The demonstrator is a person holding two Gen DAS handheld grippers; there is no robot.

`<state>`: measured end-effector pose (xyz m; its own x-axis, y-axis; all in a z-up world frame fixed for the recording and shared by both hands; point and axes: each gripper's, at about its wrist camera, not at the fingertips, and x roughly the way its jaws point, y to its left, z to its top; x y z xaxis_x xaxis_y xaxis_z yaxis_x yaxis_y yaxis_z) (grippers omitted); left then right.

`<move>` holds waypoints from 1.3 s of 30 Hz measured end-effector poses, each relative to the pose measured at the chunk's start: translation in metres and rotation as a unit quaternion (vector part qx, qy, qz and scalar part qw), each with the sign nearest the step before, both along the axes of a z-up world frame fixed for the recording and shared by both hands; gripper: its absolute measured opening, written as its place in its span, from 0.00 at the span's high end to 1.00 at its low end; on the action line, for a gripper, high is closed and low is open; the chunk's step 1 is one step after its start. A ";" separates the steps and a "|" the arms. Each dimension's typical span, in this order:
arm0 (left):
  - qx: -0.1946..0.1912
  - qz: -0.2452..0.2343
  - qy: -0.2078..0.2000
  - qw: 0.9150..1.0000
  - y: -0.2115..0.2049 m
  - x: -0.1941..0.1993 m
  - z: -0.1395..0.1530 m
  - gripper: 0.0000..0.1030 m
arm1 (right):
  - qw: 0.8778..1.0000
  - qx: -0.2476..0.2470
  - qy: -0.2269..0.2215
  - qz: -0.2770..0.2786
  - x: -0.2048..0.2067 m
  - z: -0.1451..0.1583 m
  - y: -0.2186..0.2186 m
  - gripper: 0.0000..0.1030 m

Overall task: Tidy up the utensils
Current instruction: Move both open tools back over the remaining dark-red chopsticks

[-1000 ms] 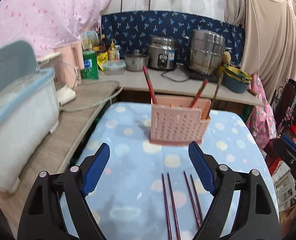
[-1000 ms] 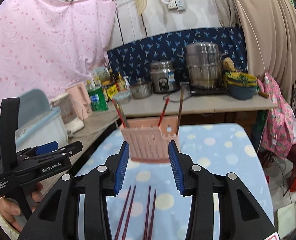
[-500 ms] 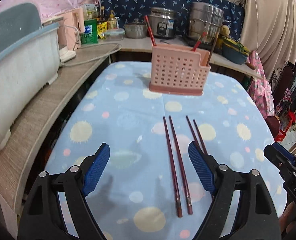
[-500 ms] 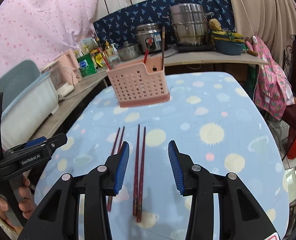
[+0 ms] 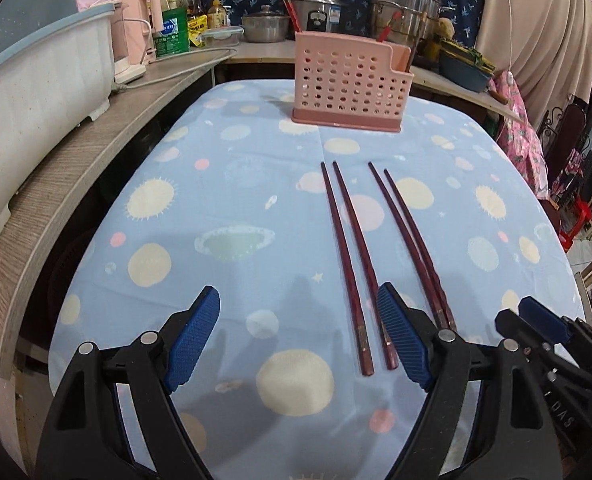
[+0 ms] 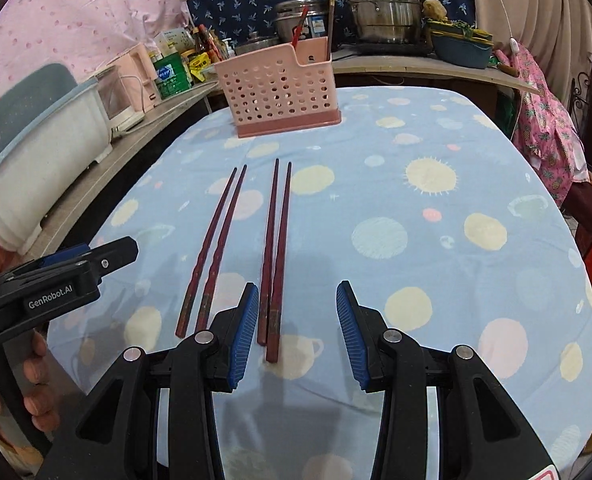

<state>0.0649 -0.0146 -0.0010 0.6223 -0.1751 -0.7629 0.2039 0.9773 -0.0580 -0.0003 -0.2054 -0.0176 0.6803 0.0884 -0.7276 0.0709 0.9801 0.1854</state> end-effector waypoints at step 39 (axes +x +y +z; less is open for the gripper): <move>0.041 -0.033 0.061 0.997 -0.020 -0.004 -0.056 0.25 | 0.997 -0.068 0.034 0.028 -0.001 -0.040 0.022 0.76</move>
